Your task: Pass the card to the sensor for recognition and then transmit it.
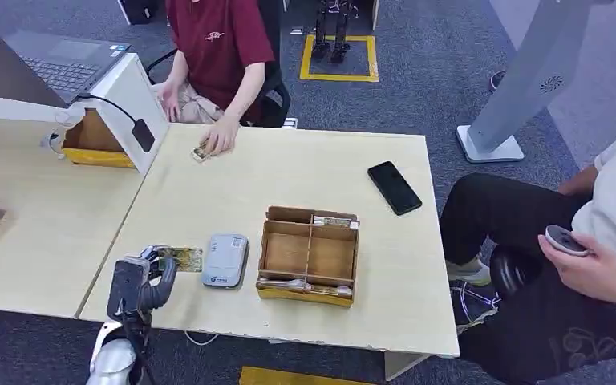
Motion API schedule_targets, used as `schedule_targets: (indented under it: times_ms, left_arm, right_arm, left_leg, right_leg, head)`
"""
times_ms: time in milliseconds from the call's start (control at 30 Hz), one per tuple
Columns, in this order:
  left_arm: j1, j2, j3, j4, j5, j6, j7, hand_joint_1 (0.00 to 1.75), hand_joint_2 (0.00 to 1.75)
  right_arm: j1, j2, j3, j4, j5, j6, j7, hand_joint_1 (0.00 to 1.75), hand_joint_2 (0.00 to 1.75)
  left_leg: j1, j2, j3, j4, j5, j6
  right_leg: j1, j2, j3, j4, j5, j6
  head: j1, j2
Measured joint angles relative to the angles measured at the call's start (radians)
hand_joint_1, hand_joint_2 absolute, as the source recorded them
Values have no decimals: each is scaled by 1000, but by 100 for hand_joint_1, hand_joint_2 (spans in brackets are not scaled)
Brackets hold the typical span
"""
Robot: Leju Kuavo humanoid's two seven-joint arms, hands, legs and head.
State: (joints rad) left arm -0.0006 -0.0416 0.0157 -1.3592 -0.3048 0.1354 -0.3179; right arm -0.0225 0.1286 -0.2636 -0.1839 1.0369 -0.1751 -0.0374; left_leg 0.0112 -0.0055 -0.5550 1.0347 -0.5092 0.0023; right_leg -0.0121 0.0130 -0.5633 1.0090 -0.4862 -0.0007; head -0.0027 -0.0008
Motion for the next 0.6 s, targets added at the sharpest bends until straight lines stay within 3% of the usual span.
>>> schedule_targets:
  times_ms: [167, 600]
  left_arm:
    - [23, 24, -40, -8, 40, -66, 56, 175, 175]
    - [36, 42, -63, -14, 48, -73, 57, 175, 175]
  right_arm:
    - [1, 2, -13, 0, 0, -2, 0, 0, 175]
    - [1, 3, -19, 0, 4, -3, 0, 0, 175]
  left_leg:
    - [0, 0, 0, 0, 0, 0]
    - [0, 0, 0, 0, 0, 0]
  right_leg:
    - [0, 0, 0, 0, 0, 0]
    - [0, 0, 0, 0, 0, 0]
  head:
    - [0, 0]
    - [0, 0]
